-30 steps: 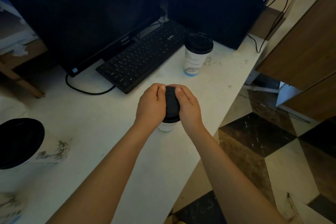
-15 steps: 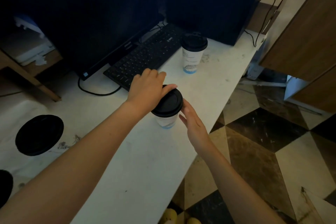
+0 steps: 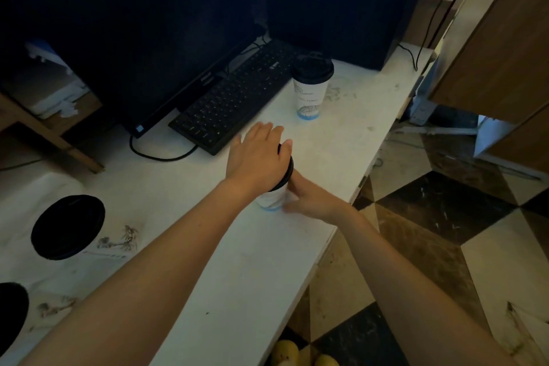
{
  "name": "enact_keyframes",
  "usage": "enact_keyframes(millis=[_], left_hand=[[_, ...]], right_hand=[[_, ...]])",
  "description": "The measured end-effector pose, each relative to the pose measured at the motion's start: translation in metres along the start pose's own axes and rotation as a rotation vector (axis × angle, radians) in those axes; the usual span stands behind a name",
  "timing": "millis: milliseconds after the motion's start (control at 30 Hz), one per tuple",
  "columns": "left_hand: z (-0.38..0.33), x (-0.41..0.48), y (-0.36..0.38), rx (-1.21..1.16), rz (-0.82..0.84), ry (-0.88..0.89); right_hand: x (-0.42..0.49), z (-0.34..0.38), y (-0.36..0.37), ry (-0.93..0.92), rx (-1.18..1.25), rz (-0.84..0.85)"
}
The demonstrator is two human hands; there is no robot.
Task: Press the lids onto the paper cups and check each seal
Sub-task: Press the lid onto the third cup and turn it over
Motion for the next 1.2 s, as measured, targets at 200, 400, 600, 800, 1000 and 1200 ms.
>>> enact_keyframes(millis=[200,400,600,800,1000,1200], left_hand=[[-0.006,-0.004,-0.001,0.010,-0.037,0.002],[-0.006,-0.002,-0.001,0.040,-0.011,-0.018],[-0.007,-0.005,-0.004,0.033,-0.017,-0.028],[-0.016,-0.006,-0.007,0.064,0.069,0.095],[0.000,-0.018,0.000,-0.065,0.121,-0.258],[-0.012,-0.022,-0.004,0.131,-0.087,-0.060]], right_hand=[[0.023,-0.004,0.005,-0.076,-0.014,0.029],[0.030,-0.008,0.007,-0.143,0.024,0.066],[0.030,-0.009,0.006,-0.130,0.023,0.035],[0.014,-0.009,0.004,-0.190,0.131,-0.221],[0.001,-0.014,0.016,-0.254,0.260,-0.652],[0.004,-0.012,0.008,-0.218,0.142,-0.662]])
Point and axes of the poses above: each hand's wrist, its own x-axis towards the middle knuckle, its own y-axis out of the palm, z = x × y, the point moved 9 cm from there along x, towards the middle knuckle, and after that the axes turned 4 degrees about y, right-handed, at the moved point
